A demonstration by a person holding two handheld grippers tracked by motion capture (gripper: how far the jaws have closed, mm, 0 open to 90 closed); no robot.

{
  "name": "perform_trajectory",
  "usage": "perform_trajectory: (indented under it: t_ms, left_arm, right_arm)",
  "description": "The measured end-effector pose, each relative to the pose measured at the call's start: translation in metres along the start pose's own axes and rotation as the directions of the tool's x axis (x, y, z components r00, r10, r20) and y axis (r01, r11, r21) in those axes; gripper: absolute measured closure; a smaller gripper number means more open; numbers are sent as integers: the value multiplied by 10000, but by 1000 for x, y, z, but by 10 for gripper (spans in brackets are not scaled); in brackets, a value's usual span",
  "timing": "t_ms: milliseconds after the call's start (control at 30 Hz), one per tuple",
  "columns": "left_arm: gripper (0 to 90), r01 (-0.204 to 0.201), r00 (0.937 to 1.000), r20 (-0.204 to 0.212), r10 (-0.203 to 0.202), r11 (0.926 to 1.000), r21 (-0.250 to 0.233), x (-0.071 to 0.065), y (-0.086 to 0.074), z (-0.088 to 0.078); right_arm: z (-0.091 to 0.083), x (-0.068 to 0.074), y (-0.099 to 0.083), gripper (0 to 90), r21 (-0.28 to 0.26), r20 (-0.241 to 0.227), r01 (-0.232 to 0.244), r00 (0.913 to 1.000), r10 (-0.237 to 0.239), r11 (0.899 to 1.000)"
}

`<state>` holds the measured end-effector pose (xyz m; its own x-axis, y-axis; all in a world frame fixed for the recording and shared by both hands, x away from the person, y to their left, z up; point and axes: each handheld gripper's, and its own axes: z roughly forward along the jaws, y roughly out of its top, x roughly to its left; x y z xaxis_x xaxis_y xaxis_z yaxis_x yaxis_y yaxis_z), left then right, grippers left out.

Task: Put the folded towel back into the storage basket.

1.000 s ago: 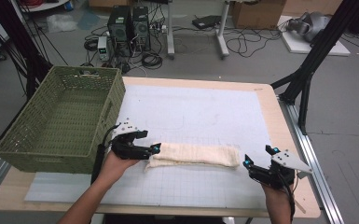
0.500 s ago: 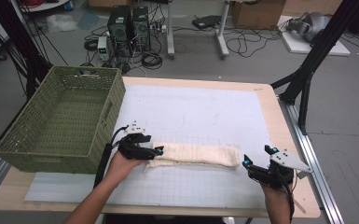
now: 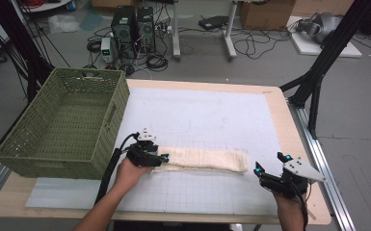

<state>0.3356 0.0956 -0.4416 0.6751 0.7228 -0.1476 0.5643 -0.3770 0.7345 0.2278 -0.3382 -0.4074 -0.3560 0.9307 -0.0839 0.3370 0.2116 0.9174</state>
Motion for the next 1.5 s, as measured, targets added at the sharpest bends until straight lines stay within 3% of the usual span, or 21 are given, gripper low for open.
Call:
perform_trajectory:
  t_ms: [133,333,433,567,633,1000,1067,1200,1500]
  left_arm:
    - [470,-222,9994,-253,225,9997,114,-4,0,0]
    - [504,-14,9988,-495,6,9999,-166,-9,-6,-1]
    - [578,-121,9987,-496,116,9999,-114,-11,-6,-2]
    - [746,-29,10000,-28,29,10000,-80,-12,-6,-2]
    - [779,100,9998,174,-98,9999,-95,-12,-6,-1]
    - [800,246,9977,645,-223,9991,-342,-7,-6,-5]
    - [800,328,9953,939,-257,9967,-741,-7,-5,-8]
    - [802,504,9925,1158,-382,9933,-1044,-6,-4,-13]
    - [801,352,9862,1654,-38,9817,-1872,-9,-3,-25]
  right_arm:
    - [1,-1,0,159,27,20,-55,10000,55,10000]
    - [5,0,0,161,126,-48,-13,10000,13,9999]
    - [7,1,0,162,196,-89,34,10000,-32,9998]
    - [8,1,0,163,216,-103,37,9999,-35,9998]
    - [9,1,0,162,230,-107,86,9999,-84,9997]
    - [9,0,-1,164,280,-164,-12,9999,17,9996]
    - [10,1,-1,164,299,-161,-55,9999,60,9995]
    - [10,1,-1,164,262,-181,-24,9998,29,9997]
    - [13,3,0,164,310,-359,-16,9994,27,9995]
